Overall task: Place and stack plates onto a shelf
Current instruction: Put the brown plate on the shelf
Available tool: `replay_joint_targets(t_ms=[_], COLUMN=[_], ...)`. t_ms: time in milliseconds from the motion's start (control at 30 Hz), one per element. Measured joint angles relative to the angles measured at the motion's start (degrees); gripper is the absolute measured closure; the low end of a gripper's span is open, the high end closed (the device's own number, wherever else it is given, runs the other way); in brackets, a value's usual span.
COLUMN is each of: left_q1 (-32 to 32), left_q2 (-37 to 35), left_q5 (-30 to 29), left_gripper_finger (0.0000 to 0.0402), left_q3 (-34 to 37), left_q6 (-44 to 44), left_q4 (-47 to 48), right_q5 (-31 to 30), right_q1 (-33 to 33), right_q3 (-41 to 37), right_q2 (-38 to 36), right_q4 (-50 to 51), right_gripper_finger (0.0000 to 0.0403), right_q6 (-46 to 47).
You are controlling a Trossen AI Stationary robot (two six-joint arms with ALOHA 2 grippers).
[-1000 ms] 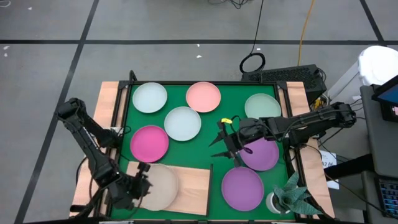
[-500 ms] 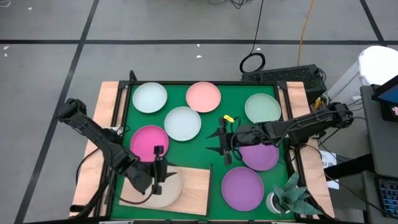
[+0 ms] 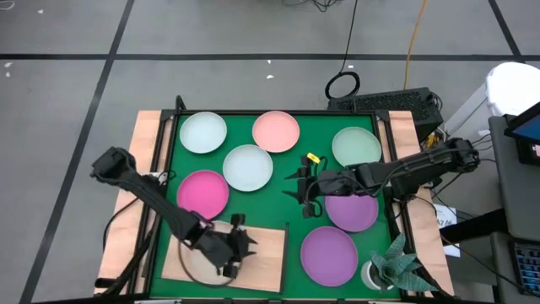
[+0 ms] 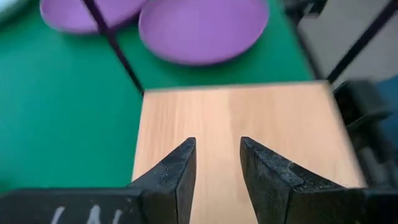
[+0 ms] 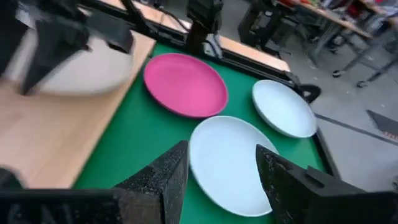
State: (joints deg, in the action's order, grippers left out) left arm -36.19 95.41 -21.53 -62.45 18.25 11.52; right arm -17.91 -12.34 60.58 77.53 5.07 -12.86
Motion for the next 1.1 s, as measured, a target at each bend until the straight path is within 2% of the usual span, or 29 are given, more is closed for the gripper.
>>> replay_joint_targets(t_ms=[133, 333, 667, 833, 1100], left_q1=[0.55, 0.55, 0.85, 0.64, -0.04], left_q2=[5.24, 10.19, 9.75, 9.65, 6.38], left_q5=[3.88, 5.35, 8.87, 12.19, 11.63], left_gripper_finger=[0.0270, 0.0270, 0.0271, 0.0271, 0.0271], left_q3=[-6.08, -11.86, -12.03, -12.03, -12.03], left_q6=[1.83, 4.91, 14.03, 17.08, 23.95], left_q4=[8.41, 16.85, 26.09, 26.53, 30.08], right_q5=[-0.05, -0.01, 0.08, 0.09, 0.15], right_q1=[-0.02, -0.07, -0.05, -0.04, -0.04], right_q3=[0.02, 0.02, 0.02, 0.02, 0.01], right_q2=[-0.87, -1.59, -1.72, -1.72, -1.70], right_q4=[-0.09, 0.19, 0.02, -0.01, -0.03], right_gripper_finger=[0.0234, 0.0234, 0.0234, 0.0234, 0.0234], right_q6=[-0.24, -0.26, -0.26, -0.26, -0.26])
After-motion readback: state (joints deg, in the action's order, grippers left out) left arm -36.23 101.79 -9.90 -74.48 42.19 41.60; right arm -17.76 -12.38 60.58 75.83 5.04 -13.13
